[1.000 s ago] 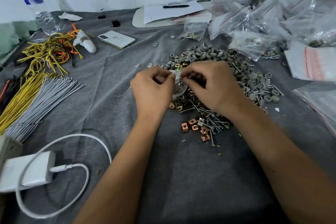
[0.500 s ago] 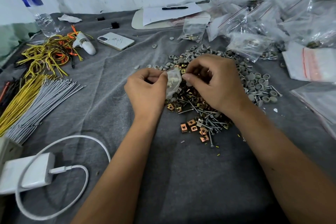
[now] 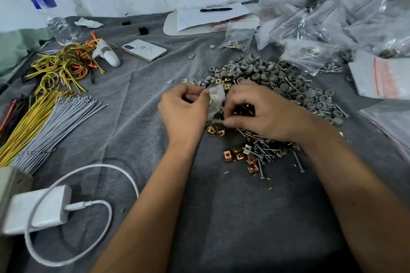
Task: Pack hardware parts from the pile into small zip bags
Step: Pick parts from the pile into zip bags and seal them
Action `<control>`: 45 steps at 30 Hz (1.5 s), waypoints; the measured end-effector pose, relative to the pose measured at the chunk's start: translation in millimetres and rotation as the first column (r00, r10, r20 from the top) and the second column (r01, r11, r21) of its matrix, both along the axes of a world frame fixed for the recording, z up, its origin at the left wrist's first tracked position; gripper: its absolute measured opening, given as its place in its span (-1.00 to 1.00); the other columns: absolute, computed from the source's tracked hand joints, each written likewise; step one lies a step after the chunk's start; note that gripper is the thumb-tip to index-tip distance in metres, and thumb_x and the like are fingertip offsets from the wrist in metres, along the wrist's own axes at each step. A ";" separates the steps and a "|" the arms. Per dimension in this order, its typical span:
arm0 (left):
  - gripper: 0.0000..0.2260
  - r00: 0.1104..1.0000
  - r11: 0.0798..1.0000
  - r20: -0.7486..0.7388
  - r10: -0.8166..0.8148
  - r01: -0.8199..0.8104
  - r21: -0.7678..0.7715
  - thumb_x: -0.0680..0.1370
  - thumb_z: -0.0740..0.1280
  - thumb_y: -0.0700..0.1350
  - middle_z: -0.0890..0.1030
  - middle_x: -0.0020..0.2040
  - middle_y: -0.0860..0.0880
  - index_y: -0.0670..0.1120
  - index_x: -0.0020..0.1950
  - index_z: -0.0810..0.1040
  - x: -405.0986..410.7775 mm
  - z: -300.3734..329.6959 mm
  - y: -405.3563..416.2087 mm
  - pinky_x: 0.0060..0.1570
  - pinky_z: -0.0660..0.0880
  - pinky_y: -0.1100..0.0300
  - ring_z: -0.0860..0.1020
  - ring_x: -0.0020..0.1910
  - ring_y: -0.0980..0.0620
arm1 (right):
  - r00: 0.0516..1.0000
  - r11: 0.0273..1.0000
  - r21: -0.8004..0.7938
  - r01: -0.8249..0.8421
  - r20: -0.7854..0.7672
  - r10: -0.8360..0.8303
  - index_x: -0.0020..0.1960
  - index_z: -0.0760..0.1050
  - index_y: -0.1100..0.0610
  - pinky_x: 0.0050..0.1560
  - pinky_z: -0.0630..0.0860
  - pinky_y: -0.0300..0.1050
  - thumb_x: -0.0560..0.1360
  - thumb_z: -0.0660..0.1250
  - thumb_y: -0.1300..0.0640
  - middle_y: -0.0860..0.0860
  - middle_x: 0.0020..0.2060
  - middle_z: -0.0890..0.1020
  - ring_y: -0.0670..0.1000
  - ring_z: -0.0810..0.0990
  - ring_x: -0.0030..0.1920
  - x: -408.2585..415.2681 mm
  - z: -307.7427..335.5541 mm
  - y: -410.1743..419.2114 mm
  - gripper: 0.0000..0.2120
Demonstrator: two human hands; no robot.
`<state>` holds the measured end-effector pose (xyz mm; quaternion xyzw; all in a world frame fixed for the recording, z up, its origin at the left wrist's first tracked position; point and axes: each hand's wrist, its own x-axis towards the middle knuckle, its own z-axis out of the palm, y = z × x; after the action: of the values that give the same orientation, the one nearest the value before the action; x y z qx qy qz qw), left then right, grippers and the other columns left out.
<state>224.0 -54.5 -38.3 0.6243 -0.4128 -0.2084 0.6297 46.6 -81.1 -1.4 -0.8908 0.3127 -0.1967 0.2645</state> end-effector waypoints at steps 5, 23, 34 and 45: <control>-0.91 0.987 0.997 0.138 -0.083 0.081 0.020 0.45 0.51 -0.22 0.56 -0.43 0.07 -0.05 -0.22 0.71 -4.0 1.9 3.1 -0.39 0.48 0.21 0.51 -0.41 0.15 | 0.923 0.983 -0.071 0.172 0.359 -0.135 -0.01 0.62 0.13 -0.08 0.60 -0.18 0.55 0.47 0.19 -0.07 -0.17 0.68 -0.09 0.65 -0.14 -2.4 1.6 -1.2 -0.95; -0.92 0.998 0.999 0.038 -0.042 0.041 0.037 0.49 0.51 -0.19 0.63 -0.40 0.04 -0.04 -0.19 0.71 -6.8 4.2 2.8 -0.29 0.57 0.13 0.61 -0.37 0.07 | 0.905 0.898 -0.299 0.323 0.374 -0.201 -0.15 0.67 0.15 -0.14 0.48 -0.32 0.45 0.58 0.09 -0.05 -0.21 0.65 -0.13 0.58 -0.21 2.9 -6.3 -5.6 -0.85; -0.91 1.000 1.000 0.027 0.014 -0.015 0.015 0.49 0.51 -0.16 0.58 -0.43 0.11 -0.01 -0.20 0.69 -5.8 4.5 2.5 -0.31 0.47 0.21 0.51 -0.42 0.19 | 0.933 0.964 -0.245 0.103 -0.312 -0.179 -0.16 0.60 -0.10 0.12 0.37 0.02 0.39 0.53 -0.23 -0.19 -0.09 0.45 -0.07 0.35 0.07 -0.2 -1.5 -4.1 -0.76; -0.88 0.999 0.999 0.009 0.031 -0.031 -0.009 0.50 0.50 -0.20 0.59 -0.40 0.11 -0.02 -0.20 0.69 -3.9 4.8 2.8 -0.27 0.49 0.22 0.53 -0.38 0.19 | 0.964 0.987 -0.098 0.127 -0.222 -0.146 0.12 0.58 -0.10 -0.09 0.47 -0.30 0.45 0.54 0.12 -0.18 -0.16 0.58 -0.18 0.55 -0.13 -6.9 -2.6 -3.9 -0.71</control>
<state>220.1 -51.7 -33.5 0.6286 -0.4067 -0.1938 0.6339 39.7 -85.0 -4.0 -0.8940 0.3933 -0.1235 0.1756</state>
